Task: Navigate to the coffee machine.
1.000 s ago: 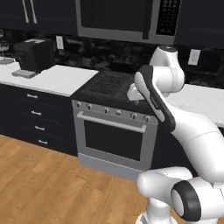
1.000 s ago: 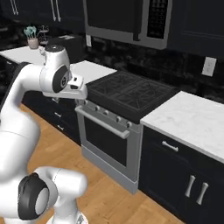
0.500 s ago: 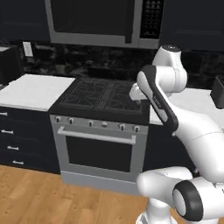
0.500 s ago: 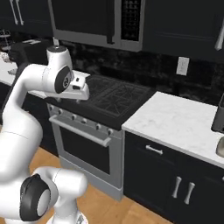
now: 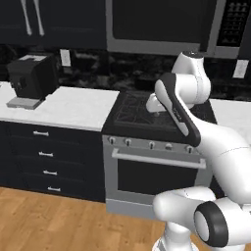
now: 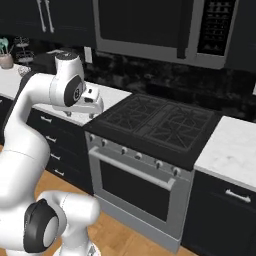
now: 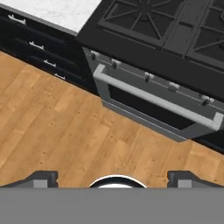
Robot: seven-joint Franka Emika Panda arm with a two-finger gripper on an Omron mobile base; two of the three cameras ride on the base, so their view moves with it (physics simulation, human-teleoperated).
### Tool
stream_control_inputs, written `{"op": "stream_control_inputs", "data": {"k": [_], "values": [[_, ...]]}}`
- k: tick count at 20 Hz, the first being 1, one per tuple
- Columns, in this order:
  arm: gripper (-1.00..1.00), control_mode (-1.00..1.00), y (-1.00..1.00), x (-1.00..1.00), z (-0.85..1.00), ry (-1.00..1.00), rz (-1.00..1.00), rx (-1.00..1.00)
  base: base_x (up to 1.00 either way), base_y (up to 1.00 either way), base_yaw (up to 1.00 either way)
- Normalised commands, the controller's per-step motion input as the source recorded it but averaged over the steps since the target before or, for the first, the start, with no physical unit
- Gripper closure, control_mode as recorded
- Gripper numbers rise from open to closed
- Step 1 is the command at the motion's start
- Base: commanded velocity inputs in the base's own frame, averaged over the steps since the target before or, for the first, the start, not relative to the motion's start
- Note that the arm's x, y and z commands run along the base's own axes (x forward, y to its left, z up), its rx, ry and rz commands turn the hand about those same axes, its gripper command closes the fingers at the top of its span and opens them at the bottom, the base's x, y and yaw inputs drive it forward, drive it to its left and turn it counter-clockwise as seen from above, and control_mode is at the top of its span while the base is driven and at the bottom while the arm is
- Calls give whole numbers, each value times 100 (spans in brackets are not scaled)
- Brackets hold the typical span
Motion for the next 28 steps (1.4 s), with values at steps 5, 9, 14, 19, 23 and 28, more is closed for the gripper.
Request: {"op": "stream_control_inputs", "data": {"k": [5,9,14,19,23,28], "values": [[-100,100,0,0,0,0,0,0,70,100,0],[-100,100,0,0,0,0,0,0,73,100,-3],[-100,100,0,0,0,0,0,0,78,99,-11],[-100,100,0,0,0,0,0,0,75,97,-18],[-100,100,0,0,0,0,0,0,77,92,-22],[-100,100,0,0,0,0,0,0,74,74,-20]]}}
